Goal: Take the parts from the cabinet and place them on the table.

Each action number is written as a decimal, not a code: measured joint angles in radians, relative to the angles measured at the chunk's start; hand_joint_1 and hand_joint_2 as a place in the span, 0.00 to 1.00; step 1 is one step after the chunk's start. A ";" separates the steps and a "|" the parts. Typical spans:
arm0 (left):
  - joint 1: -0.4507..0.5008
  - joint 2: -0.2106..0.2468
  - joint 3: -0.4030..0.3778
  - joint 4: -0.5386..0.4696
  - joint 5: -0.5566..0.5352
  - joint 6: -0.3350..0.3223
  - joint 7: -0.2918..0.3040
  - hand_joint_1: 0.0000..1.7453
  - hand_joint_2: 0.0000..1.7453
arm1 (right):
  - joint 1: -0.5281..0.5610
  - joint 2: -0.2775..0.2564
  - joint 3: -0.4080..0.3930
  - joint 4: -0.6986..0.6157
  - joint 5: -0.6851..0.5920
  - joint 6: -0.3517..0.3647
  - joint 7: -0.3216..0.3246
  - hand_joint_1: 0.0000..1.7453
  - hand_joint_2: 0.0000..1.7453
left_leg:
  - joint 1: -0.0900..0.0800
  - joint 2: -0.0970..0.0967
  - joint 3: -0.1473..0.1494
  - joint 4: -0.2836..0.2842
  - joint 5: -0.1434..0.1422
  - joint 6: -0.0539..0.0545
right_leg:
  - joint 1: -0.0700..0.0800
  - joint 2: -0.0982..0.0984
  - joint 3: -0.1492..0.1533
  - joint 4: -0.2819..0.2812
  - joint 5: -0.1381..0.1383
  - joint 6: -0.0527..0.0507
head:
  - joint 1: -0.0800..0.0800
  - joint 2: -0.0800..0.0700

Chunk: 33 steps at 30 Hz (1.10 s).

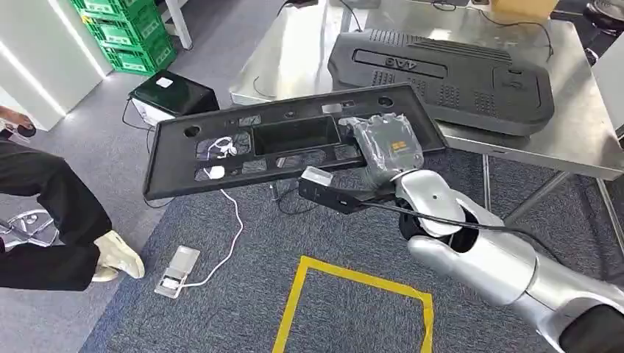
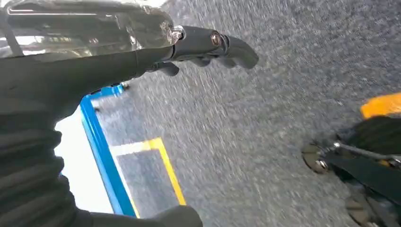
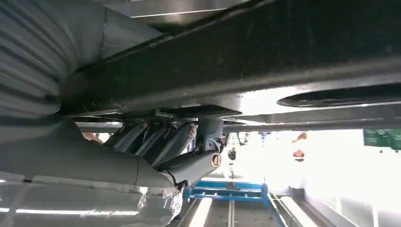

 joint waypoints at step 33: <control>-0.017 -0.014 -0.001 -0.011 -0.008 -0.008 0.001 0.00 1.00 | 0.065 0.014 -0.085 -0.007 0.060 0.016 -0.021 1.00 1.00 | 0.005 0.022 0.011 -0.030 0.012 0.018 | 0.004 -0.037 -0.003 0.019 -0.021 0.017 | -0.009 0.000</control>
